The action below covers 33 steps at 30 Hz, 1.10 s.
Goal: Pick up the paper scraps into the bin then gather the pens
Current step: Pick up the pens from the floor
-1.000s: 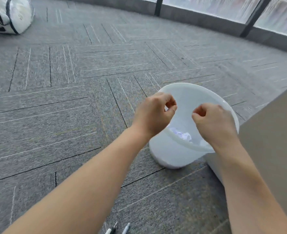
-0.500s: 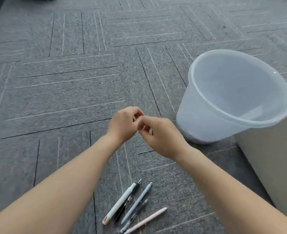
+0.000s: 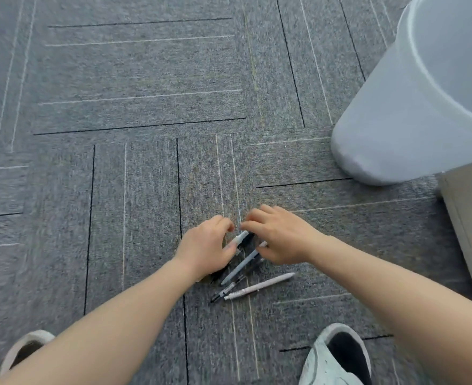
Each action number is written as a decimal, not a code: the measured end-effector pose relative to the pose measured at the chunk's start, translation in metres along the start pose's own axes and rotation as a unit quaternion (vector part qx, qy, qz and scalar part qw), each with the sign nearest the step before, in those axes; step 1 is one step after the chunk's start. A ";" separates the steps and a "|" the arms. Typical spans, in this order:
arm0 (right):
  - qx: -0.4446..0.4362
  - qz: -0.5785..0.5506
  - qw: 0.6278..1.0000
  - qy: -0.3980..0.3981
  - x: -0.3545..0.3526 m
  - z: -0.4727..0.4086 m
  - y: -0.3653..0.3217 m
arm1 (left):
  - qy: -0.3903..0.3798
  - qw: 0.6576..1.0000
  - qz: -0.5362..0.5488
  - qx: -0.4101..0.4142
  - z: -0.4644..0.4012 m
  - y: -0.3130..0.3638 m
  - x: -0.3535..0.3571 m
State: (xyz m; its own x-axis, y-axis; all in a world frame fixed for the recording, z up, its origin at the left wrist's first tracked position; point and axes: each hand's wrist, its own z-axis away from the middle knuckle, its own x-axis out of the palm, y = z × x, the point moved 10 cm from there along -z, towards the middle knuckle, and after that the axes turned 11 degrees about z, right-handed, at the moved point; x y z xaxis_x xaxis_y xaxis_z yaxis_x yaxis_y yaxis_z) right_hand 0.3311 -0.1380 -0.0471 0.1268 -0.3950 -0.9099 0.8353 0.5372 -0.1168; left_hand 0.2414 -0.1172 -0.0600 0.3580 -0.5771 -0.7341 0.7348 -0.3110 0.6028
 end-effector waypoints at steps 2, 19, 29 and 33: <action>-0.006 0.015 1.000 -0.006 0.006 -0.001 -0.003 | -0.014 0.999 -0.029 0.004 0.007 -0.001 0.008; -0.038 0.026 0.997 0.063 0.010 0.024 -0.017 | 0.018 0.987 -0.145 0.070 0.004 0.031 0.045; -0.168 0.058 0.984 -0.006 0.033 0.026 -0.058 | 0.082 0.996 -0.023 -0.016 -0.012 -0.019 -0.024; -0.157 0.041 0.987 -0.015 0.034 0.018 -0.063 | 0.090 0.995 0.028 -0.026 -0.019 -0.022 -0.030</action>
State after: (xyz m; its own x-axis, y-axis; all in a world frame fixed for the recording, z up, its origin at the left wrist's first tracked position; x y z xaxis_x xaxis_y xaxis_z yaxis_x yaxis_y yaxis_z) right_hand 0.2929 -0.1990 -0.0638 0.2066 -0.3603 -0.9097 0.6146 0.7712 -0.1659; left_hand 0.2252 -0.0789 -0.0565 0.4933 -0.4465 -0.7465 0.7375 -0.2403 0.6311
